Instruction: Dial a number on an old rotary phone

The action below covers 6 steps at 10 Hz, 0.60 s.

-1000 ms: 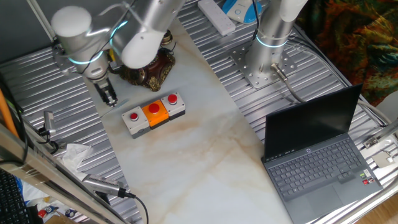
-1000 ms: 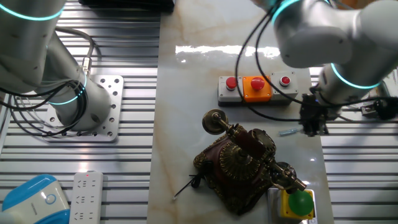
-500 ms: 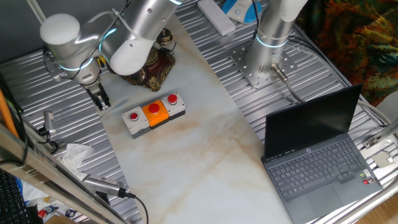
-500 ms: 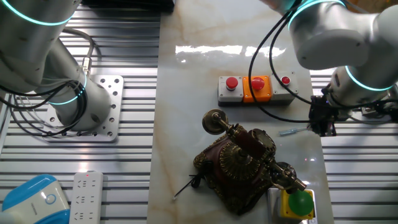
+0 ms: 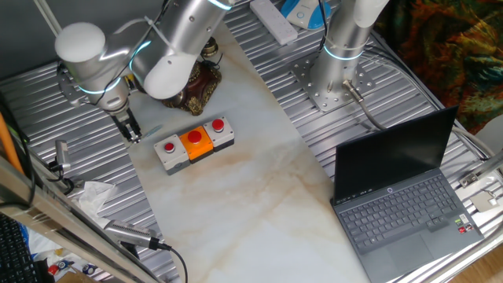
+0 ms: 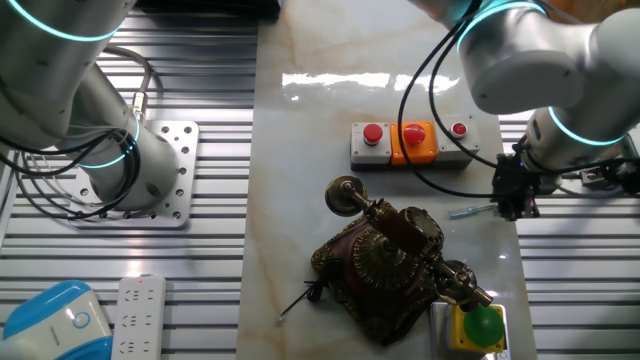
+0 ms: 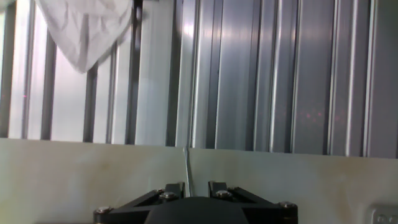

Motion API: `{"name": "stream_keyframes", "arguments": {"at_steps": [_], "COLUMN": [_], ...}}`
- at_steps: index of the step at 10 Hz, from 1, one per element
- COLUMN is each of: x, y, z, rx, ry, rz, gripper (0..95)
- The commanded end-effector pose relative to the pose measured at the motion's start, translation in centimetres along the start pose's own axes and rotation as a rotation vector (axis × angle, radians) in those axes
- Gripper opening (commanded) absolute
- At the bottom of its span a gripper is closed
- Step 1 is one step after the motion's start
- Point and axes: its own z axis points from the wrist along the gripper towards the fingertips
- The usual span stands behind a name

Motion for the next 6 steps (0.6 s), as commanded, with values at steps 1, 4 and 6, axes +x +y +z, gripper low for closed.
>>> {"name": "stream_keyframes", "arguments": {"at_steps": [1,4,6], "x": [0.1,0.06,0.03], "y": [0.02,0.17,0.17], "z": [0.16,0.3,0.58], "rx": [-0.001,0.0,0.0], "ry": [-0.002,0.002,0.003], "rz": [0.0,-0.001,-0.001], "gripper": [19.0,19.0,19.0]}}
